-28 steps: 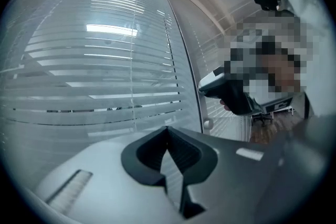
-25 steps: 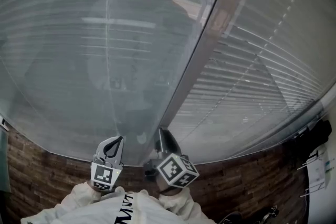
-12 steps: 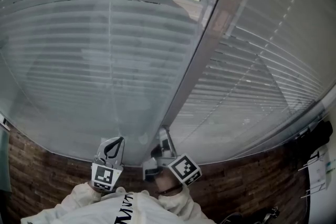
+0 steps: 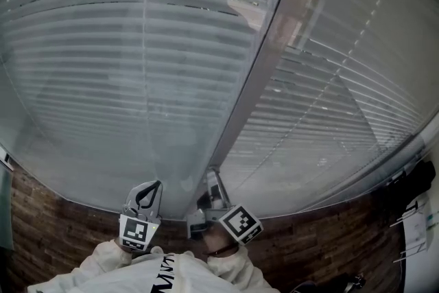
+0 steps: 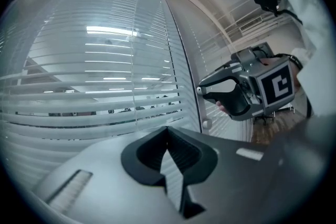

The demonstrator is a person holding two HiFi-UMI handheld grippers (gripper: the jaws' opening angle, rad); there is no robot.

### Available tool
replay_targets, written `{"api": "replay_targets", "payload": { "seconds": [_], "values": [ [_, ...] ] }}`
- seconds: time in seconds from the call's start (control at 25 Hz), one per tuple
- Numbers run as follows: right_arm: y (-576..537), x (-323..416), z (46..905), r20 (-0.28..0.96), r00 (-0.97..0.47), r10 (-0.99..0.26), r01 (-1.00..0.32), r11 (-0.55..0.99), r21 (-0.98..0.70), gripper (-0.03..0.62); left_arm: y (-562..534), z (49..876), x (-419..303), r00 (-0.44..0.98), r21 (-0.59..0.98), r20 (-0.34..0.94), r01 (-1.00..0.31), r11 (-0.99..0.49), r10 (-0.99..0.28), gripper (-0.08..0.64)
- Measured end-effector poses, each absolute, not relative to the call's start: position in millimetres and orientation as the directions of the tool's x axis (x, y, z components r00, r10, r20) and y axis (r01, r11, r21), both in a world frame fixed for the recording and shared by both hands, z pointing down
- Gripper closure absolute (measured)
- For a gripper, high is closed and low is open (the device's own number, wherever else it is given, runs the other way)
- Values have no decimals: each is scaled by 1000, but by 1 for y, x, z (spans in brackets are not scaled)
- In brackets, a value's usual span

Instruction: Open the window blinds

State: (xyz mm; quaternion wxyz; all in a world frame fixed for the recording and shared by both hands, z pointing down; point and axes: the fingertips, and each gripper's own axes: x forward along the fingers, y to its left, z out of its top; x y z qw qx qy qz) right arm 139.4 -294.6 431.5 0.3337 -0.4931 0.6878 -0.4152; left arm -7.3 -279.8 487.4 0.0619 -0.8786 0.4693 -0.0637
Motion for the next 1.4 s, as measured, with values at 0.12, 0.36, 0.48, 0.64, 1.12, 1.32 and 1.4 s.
{"api": "replay_targets", "payload": {
  "seconds": [0.12, 0.36, 0.48, 0.64, 1.12, 1.32, 1.4],
  "values": [
    [-288, 139, 430, -61, -334, -940, -399, 200, -895, 476, -279, 486, -3, 545, -177, 55, -819, -545, -837, 560],
    [-276, 153, 432, -51, -389, -920, -461, 243, -854, 494, -277, 486, 18, 538, -195, 55, -820, -538, -841, 560],
    [-272, 163, 436, -32, -406, -913, -523, 261, -811, 509, -275, 484, 29, 535, -205, 56, -820, -534, -843, 560],
    [-259, 174, 441, -28, -441, -897, -664, 347, -662, 591, -267, 484, 40, 530, -212, 76, -819, -533, -845, 560],
    [-211, 215, 496, 102, -284, -953, -881, 218, -419, 591, -247, 494, 43, 584, -226, 115, -772, -594, -804, 560],
    [-191, 206, 498, 133, -244, -961, -919, 186, -347, 591, -236, 484, 49, 643, -229, 89, -730, -643, -761, 560],
    [-180, 196, 496, 143, -224, -964, -943, 177, -281, 591, -227, 482, 43, 659, -224, 78, -720, -657, -748, 560]
  ]
}}
